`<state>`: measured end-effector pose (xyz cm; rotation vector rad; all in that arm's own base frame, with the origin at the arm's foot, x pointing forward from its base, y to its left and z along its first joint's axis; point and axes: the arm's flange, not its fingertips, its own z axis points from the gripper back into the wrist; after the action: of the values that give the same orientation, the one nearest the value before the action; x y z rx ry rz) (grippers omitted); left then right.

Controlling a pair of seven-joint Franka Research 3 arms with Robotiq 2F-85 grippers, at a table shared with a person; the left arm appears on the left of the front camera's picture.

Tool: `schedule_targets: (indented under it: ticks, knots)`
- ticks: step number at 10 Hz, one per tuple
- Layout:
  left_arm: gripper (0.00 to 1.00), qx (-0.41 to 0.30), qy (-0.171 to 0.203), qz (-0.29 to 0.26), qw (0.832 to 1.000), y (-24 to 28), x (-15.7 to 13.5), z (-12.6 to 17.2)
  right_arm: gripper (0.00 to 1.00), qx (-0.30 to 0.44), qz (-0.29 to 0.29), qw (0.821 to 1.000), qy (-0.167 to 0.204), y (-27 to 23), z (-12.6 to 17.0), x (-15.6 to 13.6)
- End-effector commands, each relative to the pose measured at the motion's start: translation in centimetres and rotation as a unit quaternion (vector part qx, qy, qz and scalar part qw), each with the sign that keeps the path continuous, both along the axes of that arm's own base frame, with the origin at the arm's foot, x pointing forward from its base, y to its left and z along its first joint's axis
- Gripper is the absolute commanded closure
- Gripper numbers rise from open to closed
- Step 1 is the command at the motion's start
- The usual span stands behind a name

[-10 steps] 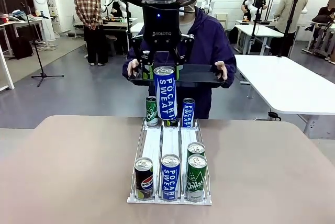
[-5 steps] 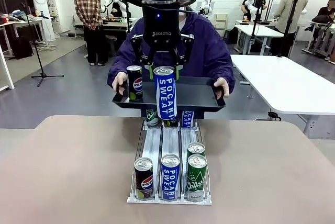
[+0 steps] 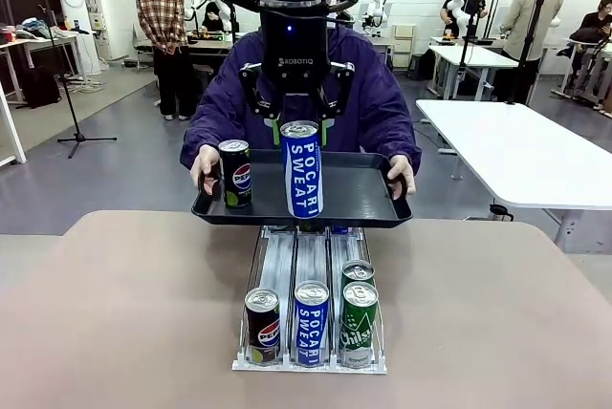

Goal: Retrieve and hand over the desired beverage to the person.
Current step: Place the picked can on the Handle tray extended by the person.

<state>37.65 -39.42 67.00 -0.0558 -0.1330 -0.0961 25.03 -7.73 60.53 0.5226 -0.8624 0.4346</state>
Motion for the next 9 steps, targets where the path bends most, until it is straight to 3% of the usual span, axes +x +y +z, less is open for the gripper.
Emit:
schedule_targets:
  ticks: [1, 6, 7, 9]
  knots:
    - [0.49, 0.002, -0.006, 0.004, 1.0, 0.5, -0.4, 0.4, 0.0, 0.01, 0.013, 1.0, -0.001, 0.1, -0.1, 0.2]
    - [0.49, 0.002, -0.006, 0.004, 1.0, 0.5, -0.4, 0.4, 0.0, 0.01, 0.013, 1.0, -0.001, 0.1, -0.1, 0.2]
    - [0.42, 0.0, 0.0, 0.0, 1.0, 0.0, 0.0, 0.0, 0.0, 0.01, 0.013, 1.0, -0.001, 0.1, -0.1, 0.2]
    - [0.42, -0.017, 0.004, 0.003, 1.0, 0.8, 3.1, -1.6, 0.0, 0.01, 0.013, 1.0, -0.001, 0.1, -0.1, 0.2]
